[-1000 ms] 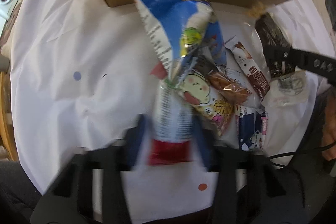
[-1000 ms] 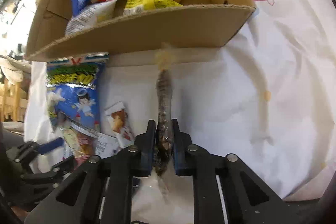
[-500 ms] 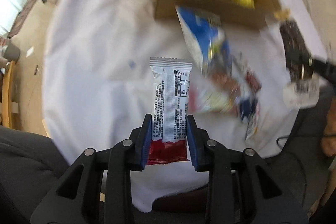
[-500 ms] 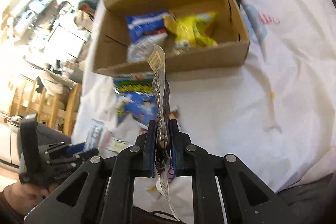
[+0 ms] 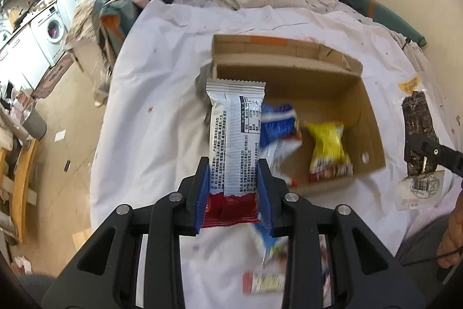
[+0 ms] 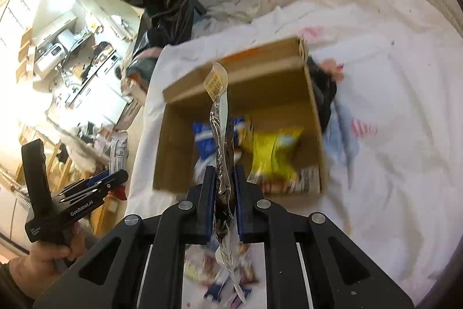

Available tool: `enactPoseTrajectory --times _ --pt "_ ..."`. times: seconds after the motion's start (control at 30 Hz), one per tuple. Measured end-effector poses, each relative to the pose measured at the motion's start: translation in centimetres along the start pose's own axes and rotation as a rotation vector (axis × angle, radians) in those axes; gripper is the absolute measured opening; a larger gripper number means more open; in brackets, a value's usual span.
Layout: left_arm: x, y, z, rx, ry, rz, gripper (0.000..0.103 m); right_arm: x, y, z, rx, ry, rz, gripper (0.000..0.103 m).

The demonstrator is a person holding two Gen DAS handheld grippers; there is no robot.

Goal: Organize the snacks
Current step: 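Carry both bars over the box and open both grippers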

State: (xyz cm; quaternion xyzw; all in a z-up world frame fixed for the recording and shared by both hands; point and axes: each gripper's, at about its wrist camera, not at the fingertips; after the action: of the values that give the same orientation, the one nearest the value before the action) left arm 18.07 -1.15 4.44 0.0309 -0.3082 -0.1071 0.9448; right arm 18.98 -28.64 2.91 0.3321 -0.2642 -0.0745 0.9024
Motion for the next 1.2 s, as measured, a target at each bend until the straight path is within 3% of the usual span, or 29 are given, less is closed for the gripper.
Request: enactPoseTrajectory --times 0.23,0.53,0.73,0.9,1.2 --pt "3.2 -0.3 -2.3 -0.001 -0.016 -0.035 0.027 3.2 -0.9 -2.8 -0.018 -0.084 0.006 0.013" --pt "3.7 -0.5 -6.9 -0.008 -0.005 -0.039 0.027 4.2 -2.2 -6.5 -0.107 -0.107 0.038 0.013" --pt "2.9 -0.5 -9.3 0.006 0.022 -0.008 0.028 3.9 -2.0 -7.9 -0.162 -0.102 0.081 0.013" --pt "2.9 -0.7 -9.4 0.021 -0.01 -0.026 0.028 3.6 -2.1 -9.1 -0.236 -0.087 0.103 0.013" --pt "2.7 -1.0 -9.5 -0.01 -0.006 -0.032 0.028 3.2 -2.1 -10.1 -0.272 -0.052 0.118 0.013"
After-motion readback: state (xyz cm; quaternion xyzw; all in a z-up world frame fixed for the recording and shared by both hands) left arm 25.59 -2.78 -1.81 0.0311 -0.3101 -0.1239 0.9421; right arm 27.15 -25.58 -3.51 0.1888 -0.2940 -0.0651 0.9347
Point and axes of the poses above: each gripper's, at about its wrist camera, not at the fingertips, and z roughly against the way its jaws point, y to its left, x to its top, and after that the axes turned 14 degrees about -z, right-handed
